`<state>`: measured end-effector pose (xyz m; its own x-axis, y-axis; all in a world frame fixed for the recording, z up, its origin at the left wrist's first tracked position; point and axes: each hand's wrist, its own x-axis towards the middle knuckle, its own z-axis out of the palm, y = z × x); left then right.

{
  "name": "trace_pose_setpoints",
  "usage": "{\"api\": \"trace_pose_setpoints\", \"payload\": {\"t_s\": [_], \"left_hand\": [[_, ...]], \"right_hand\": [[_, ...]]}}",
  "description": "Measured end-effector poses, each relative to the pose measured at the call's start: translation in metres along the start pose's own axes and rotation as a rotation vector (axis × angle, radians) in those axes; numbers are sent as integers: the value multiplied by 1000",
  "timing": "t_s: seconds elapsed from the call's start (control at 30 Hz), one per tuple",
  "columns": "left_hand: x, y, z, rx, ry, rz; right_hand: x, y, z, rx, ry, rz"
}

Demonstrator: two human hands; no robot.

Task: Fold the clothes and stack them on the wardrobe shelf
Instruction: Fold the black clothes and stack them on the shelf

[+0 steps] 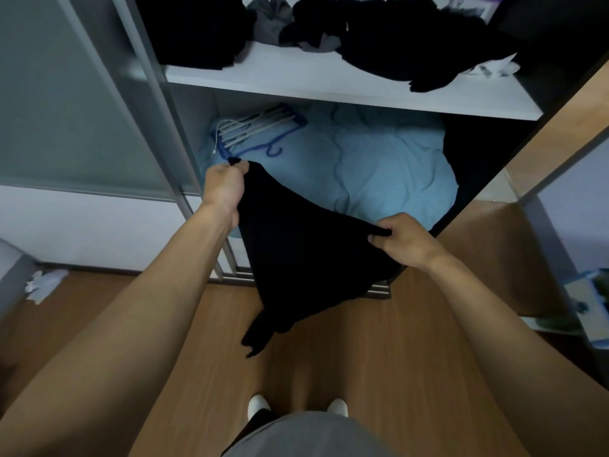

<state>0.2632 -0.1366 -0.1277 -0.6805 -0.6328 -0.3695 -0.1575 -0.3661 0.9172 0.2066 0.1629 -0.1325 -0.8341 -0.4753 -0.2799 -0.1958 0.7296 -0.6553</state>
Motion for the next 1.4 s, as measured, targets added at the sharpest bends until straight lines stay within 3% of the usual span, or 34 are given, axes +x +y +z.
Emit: {"api": "trace_pose_setpoints", "payload": {"t_s": [0.17,0.33,0.7,0.8,0.9,1.0,1.1,1.17,1.27,1.33,1.4], "left_hand": [[6,-13,-13,15,105,1],[4,-14,-11,6,93,-48],[-19,1,24,-87,-144,-109],[-31,10,40,-54,-310,-56],[-47,15,63,82,-478,10],[-65,15,86,407,-565,111],[-77,15,95,691,-628,243],[-76,16,90,721,-698,284],[-67,13,72,564,-733,313],[-56,2,61,557,-681,376],[-50,-14,54,670,-745,331]], "right_hand": [[-3,4,-1,236,358,-14],[-2,0,-7,492,440,-110],[5,11,-18,632,457,-89],[14,21,-20,311,461,23],[14,14,-8,99,274,4],[13,-18,24,179,150,-175],[24,-32,42,305,301,-113],[28,-30,37,475,341,-38],[23,-27,26,796,234,78],[22,-30,20,890,184,88],[18,-41,15,925,155,83]]}}
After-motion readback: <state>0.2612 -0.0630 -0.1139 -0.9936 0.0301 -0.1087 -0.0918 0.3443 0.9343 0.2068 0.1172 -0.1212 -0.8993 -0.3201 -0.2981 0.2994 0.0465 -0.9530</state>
